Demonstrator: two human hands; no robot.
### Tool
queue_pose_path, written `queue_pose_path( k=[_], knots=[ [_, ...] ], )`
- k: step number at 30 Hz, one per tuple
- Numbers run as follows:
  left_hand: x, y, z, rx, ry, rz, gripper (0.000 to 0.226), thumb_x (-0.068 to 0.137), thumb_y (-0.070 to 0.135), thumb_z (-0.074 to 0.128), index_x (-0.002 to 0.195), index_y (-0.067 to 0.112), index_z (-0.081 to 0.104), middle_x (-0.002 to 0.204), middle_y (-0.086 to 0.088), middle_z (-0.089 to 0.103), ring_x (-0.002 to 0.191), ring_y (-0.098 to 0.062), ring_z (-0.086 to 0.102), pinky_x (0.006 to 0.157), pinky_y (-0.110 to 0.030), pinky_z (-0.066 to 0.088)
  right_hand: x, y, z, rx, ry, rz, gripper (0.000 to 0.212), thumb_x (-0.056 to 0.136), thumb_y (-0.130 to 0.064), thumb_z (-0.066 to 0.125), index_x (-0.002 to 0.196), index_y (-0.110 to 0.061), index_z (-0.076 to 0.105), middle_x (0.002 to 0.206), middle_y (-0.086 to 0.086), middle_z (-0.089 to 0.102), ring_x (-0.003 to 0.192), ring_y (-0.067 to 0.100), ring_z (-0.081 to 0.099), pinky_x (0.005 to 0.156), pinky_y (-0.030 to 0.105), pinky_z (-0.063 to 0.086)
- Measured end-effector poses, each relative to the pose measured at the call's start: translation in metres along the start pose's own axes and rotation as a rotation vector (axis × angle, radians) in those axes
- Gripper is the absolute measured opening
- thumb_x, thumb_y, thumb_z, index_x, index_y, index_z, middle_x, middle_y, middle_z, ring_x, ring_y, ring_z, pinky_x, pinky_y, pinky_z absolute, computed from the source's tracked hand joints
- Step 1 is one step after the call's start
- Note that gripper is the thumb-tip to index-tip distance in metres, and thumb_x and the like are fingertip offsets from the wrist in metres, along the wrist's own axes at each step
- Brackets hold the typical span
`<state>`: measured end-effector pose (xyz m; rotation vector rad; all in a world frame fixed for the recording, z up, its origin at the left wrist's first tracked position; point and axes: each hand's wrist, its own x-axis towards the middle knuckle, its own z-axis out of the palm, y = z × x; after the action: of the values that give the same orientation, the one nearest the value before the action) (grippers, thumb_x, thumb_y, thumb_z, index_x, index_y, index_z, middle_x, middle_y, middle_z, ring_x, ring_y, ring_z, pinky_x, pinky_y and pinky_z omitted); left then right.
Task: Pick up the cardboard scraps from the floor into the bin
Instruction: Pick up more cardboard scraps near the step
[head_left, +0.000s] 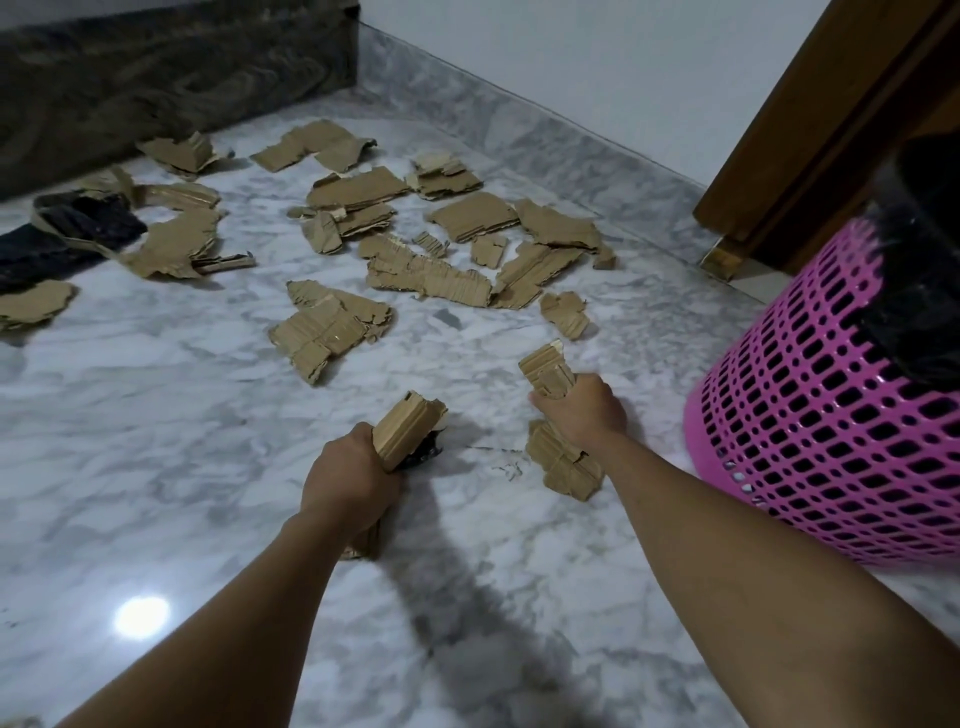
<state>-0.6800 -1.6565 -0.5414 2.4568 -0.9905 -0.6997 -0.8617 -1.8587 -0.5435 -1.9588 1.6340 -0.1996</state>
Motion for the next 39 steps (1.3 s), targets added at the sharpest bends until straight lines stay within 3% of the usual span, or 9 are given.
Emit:
queue_pose_path(
  k=[7, 13, 19, 24, 27, 30, 35, 37, 39],
  knots=[
    [0.001, 0.002, -0.002, -0.003, -0.017, -0.010, 0.039, 0.076, 0.023, 0.071, 0.110, 0.015, 0.053, 0.097, -0.007, 0.062, 0.082, -0.024, 0.054, 0.066, -0.031, 0.042, 0.003, -0.011, 0.005, -0.019, 0.032, 0.044, 0.029, 0.073, -0.041, 0.074, 0.082, -0.015, 0.065, 0.073, -0.001, 0.063, 0.073, 0.026, 0.063, 0.058, 0.026, 0.041],
    [-0.009, 0.008, -0.003, -0.037, -0.035, 0.013, 0.037, 0.075, 0.026, 0.072, 0.107, 0.017, 0.054, 0.091, -0.003, 0.061, 0.081, -0.023, 0.056, 0.063, -0.029, 0.042, -0.004, -0.023, 0.005, -0.052, 0.028, 0.107, 0.033, 0.067, -0.038, 0.077, 0.085, -0.013, 0.065, 0.081, 0.003, 0.067, 0.072, 0.024, 0.064, 0.053, 0.023, 0.037],
    [-0.026, 0.038, -0.020, -0.046, -0.025, 0.074, 0.032, 0.074, 0.018, 0.069, 0.103, 0.018, 0.055, 0.093, -0.005, 0.064, 0.082, -0.023, 0.058, 0.067, -0.032, 0.049, -0.023, -0.027, -0.009, 0.135, -0.035, 0.204, 0.028, 0.066, -0.030, 0.079, 0.075, -0.013, 0.059, 0.077, 0.003, 0.066, 0.067, 0.021, 0.062, 0.053, 0.023, 0.040],
    [-0.027, 0.110, -0.082, -0.150, 0.071, 0.227, 0.032, 0.075, 0.015, 0.069, 0.105, 0.015, 0.055, 0.086, -0.007, 0.064, 0.075, -0.025, 0.062, 0.063, -0.036, 0.052, -0.021, -0.096, -0.100, 0.341, 0.018, 0.108, 0.034, 0.067, -0.032, 0.081, 0.075, -0.013, 0.055, 0.076, 0.004, 0.062, 0.067, 0.021, 0.061, 0.056, 0.027, 0.046],
    [-0.032, 0.174, -0.126, -0.326, 0.131, 0.282, 0.027, 0.080, 0.014, 0.069, 0.103, 0.011, 0.055, 0.072, -0.002, 0.057, 0.060, -0.016, 0.055, 0.048, -0.026, 0.042, -0.027, -0.144, -0.193, 0.412, 0.078, -0.025, 0.032, 0.070, -0.031, 0.080, 0.072, -0.014, 0.052, 0.073, 0.002, 0.057, 0.063, 0.018, 0.057, 0.051, 0.025, 0.043],
    [-0.038, 0.245, -0.157, -0.563, 0.143, 0.308, 0.020, 0.081, 0.016, 0.068, 0.095, 0.011, 0.055, 0.068, -0.003, 0.054, 0.055, -0.015, 0.052, 0.043, -0.022, 0.038, -0.035, -0.169, -0.278, 0.428, 0.191, -0.139, 0.040, 0.069, -0.035, 0.081, 0.093, -0.010, 0.062, 0.089, 0.005, 0.064, 0.079, 0.022, 0.064, 0.058, 0.025, 0.046],
    [-0.058, 0.389, -0.167, -0.838, 0.037, 0.394, 0.015, 0.083, 0.014, 0.066, 0.095, 0.012, 0.057, 0.069, -0.004, 0.057, 0.058, -0.016, 0.057, 0.055, -0.026, 0.050, -0.028, -0.125, -0.385, 0.563, 0.348, -0.132, 0.057, 0.076, -0.035, 0.084, 0.114, -0.005, 0.055, 0.107, 0.006, 0.061, 0.098, 0.023, 0.060, 0.078, 0.029, 0.047],
    [-0.064, 0.436, -0.155, -0.819, -0.031, 0.417, 0.019, 0.084, 0.016, 0.066, 0.099, 0.009, 0.057, 0.072, -0.005, 0.058, 0.058, -0.016, 0.058, 0.052, -0.025, 0.050, -0.021, -0.084, -0.411, 0.591, 0.394, -0.052, 0.068, 0.075, -0.036, 0.084, 0.125, -0.001, 0.055, 0.119, 0.005, 0.062, 0.104, 0.024, 0.060, 0.087, 0.033, 0.051],
    [-0.064, 0.471, -0.134, -0.759, -0.125, 0.394, 0.028, 0.084, 0.022, 0.067, 0.105, 0.008, 0.055, 0.078, -0.006, 0.060, 0.063, -0.017, 0.060, 0.050, -0.024, 0.051, -0.017, -0.040, -0.426, 0.578, 0.394, 0.021, 0.063, 0.080, -0.034, 0.080, 0.127, -0.001, 0.054, 0.120, 0.007, 0.062, 0.102, 0.025, 0.059, 0.085, 0.033, 0.051]
  ],
)
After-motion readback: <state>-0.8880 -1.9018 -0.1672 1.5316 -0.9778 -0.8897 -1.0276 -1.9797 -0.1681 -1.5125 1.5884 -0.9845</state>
